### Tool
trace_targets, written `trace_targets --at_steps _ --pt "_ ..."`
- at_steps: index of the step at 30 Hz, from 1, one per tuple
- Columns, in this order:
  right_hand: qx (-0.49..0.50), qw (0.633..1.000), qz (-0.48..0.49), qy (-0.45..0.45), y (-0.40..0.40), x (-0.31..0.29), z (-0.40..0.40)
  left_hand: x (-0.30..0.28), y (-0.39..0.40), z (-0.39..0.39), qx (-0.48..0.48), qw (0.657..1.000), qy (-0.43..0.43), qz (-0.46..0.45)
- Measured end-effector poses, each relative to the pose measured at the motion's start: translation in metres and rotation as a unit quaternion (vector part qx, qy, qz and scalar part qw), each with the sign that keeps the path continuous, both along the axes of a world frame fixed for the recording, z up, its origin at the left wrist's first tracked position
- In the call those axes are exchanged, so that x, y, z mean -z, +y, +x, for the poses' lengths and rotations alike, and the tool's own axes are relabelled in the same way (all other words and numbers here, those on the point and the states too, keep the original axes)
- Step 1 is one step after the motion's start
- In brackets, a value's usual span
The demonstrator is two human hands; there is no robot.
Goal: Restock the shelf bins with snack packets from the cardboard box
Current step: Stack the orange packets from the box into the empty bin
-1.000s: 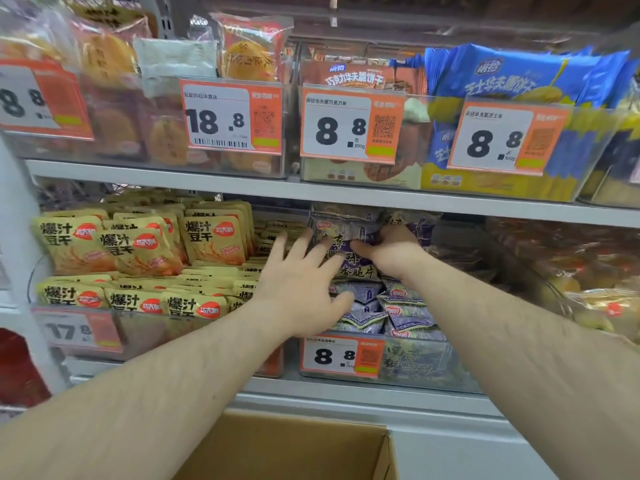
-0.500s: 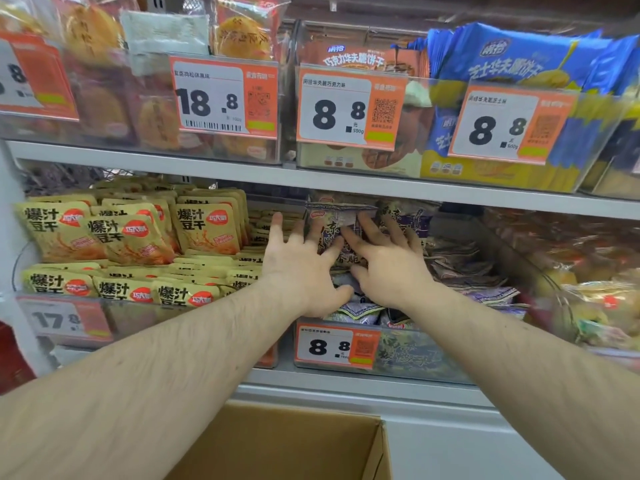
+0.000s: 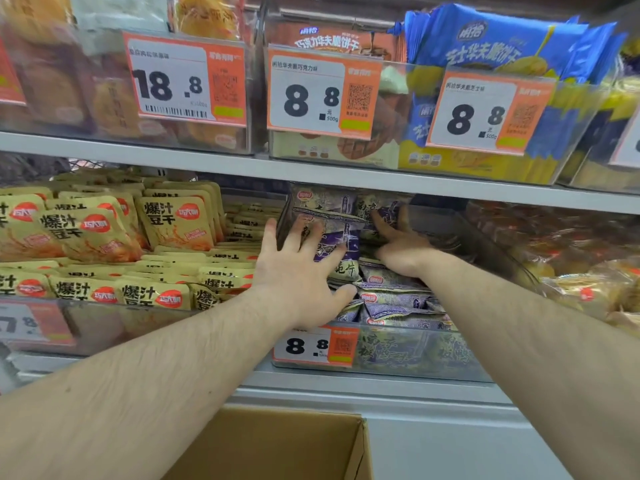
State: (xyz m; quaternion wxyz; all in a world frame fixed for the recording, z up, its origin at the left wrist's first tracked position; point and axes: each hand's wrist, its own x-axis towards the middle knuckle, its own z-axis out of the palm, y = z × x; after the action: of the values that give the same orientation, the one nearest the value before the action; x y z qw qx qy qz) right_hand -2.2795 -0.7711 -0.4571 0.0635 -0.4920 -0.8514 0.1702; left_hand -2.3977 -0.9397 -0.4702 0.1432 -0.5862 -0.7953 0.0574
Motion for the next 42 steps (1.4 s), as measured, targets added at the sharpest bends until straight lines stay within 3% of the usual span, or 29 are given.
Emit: trace_targets --at_steps 3,7,10,13,17,21,24,26,27,30,31,32,34,37,40,42 --pt "-0.02 0.999 0.018 0.023 0.006 -0.001 0.005 -0.001 0.001 -0.002 -0.003 1.0 0.001 -0.009" --pt "0.057 0.981 0.089 0.164 0.015 -0.004 0.019 0.002 -0.006 -0.002 0.01 0.999 0.01 0.029" --pt "0.138 0.969 0.03 0.202 0.014 -0.006 0.014 0.006 -0.014 0.001 0.013 0.999 0.021 0.035" --pt "0.146 0.96 -0.043 0.235 0.005 -0.008 -0.001 0.006 -0.018 0.004 0.012 0.999 0.018 0.025" --pt "0.19 0.953 -0.001 0.235 0.006 -0.015 -0.007 0.004 -0.02 0.001 0.018 0.999 0.003 0.033" --pt "0.219 0.898 -0.1 0.368 0.001 -0.024 0.019 -0.002 -0.027 -0.001 0.055 0.991 -0.082 0.096" --pt "0.217 0.86 -0.195 0.42 -0.027 -0.029 0.055 -0.012 -0.034 0.005 0.088 0.947 -0.2 0.236" --pt "0.209 0.841 -0.262 0.425 -0.054 -0.032 0.075 -0.022 -0.037 0.015 0.046 0.897 -0.364 0.247" --pt "0.193 0.832 -0.293 0.43 -0.069 -0.034 0.08 -0.03 -0.037 0.02 0.014 0.855 -0.465 0.23" --pt "0.107 0.829 -0.341 0.43 -0.116 -0.03 0.08 -0.043 -0.025 0.03 -0.042 0.659 -0.738 0.138" --pt "0.069 0.834 -0.344 0.426 -0.127 -0.026 0.078 -0.046 -0.023 0.033 -0.051 0.609 -0.782 0.12" --pt "0.038 0.841 -0.342 0.418 -0.14 -0.025 0.074 -0.046 -0.022 0.033 -0.057 0.59 -0.796 0.127" --pt "0.001 0.862 -0.31 0.401 -0.15 -0.022 0.067 -0.046 -0.025 0.036 -0.066 0.573 -0.793 0.197" --pt "-0.008 0.893 -0.219 0.393 -0.153 -0.025 0.057 -0.047 -0.029 0.037 -0.089 0.52 -0.811 0.254" --pt "-0.008 0.905 -0.208 0.372 -0.153 -0.021 0.05 -0.045 -0.028 0.029 -0.124 0.546 -0.781 0.277" --pt "0.013 0.898 -0.224 0.378 -0.15 -0.022 0.043 -0.047 -0.026 0.017 -0.095 0.601 -0.725 0.323"
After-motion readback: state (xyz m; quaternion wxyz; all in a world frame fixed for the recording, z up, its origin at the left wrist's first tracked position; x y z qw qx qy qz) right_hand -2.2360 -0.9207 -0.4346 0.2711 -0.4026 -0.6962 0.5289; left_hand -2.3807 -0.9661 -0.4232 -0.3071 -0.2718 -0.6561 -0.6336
